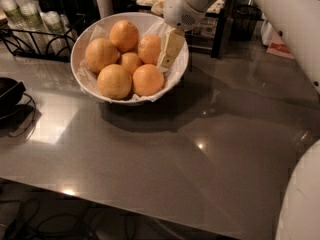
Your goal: Pick orange from white bowl
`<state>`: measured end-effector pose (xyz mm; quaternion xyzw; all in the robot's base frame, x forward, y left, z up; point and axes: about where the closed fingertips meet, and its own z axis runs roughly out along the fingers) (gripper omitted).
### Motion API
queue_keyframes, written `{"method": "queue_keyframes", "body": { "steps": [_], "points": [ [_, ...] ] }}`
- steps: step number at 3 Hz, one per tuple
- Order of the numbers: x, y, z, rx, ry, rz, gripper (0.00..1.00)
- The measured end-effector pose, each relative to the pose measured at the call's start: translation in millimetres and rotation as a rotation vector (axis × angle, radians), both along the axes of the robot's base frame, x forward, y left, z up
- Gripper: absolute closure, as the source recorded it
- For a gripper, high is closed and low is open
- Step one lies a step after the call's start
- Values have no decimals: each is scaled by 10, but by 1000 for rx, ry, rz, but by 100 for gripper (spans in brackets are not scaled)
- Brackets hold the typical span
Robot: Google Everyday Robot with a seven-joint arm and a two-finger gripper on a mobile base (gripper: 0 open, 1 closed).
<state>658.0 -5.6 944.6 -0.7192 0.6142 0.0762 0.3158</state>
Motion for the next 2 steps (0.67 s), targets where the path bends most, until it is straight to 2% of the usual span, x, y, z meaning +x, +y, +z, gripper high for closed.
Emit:
{"method": "queue_keyframes", "body": {
  "steps": [2],
  "points": [
    [43,62,-28,14,0,7,5]
  ]
}}
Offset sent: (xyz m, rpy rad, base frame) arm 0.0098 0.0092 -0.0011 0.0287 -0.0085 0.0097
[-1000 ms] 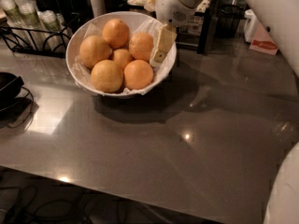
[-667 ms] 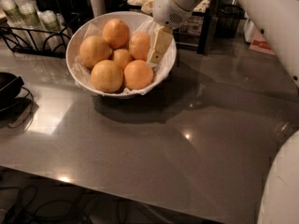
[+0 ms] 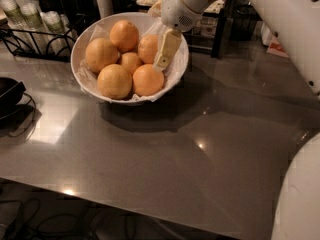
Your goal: Pick orange from white bowl
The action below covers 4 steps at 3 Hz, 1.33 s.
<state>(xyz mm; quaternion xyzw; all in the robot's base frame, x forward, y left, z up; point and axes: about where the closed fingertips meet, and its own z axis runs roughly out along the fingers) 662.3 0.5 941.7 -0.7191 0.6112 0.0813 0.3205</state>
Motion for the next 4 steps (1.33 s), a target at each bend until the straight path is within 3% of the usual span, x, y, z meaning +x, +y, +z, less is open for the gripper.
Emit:
{"method": "queue_keyframes", "body": {
  "steps": [2,4],
  "points": [
    [43,32,-22,2,1,3,25],
    [95,3,-176,-10,40,4,35]
  ]
}}
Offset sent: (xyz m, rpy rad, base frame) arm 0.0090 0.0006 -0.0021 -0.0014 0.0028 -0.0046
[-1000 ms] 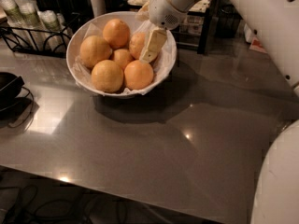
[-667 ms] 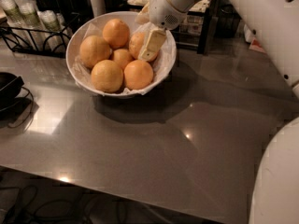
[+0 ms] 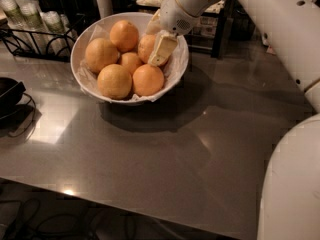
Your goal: Pick orange from white bowl
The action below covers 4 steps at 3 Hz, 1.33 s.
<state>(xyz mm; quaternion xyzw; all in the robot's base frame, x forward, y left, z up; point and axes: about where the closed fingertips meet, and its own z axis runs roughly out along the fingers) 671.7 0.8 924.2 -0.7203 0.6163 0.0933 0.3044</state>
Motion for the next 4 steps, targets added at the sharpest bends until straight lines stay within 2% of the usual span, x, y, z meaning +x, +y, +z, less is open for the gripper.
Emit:
{"method": "queue_keyframes", "body": {
  "steps": [1,4],
  "points": [
    [32,4,-102,-4,27,7,35],
    [94,-1,-109,-13,42,11,35]
  ]
}}
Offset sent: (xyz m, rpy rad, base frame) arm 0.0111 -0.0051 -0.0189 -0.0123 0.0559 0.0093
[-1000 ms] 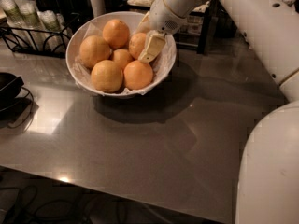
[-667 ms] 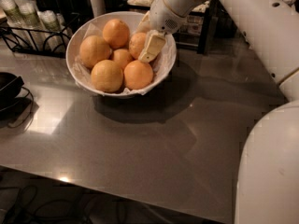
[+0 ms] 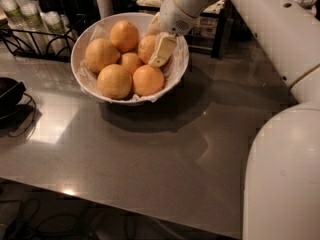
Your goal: Pick orange from white bowl
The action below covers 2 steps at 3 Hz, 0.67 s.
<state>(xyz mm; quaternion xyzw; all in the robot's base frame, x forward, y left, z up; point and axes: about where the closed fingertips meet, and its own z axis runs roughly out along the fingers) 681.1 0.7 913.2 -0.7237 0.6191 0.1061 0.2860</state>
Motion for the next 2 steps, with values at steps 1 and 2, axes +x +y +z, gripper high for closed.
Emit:
{"method": "queue_keyframes", "body": {
  "steps": [1,2],
  "points": [
    [0,0,0,0,0,0,54],
    [0,1,-1,0,0,0,78]
  ]
}}
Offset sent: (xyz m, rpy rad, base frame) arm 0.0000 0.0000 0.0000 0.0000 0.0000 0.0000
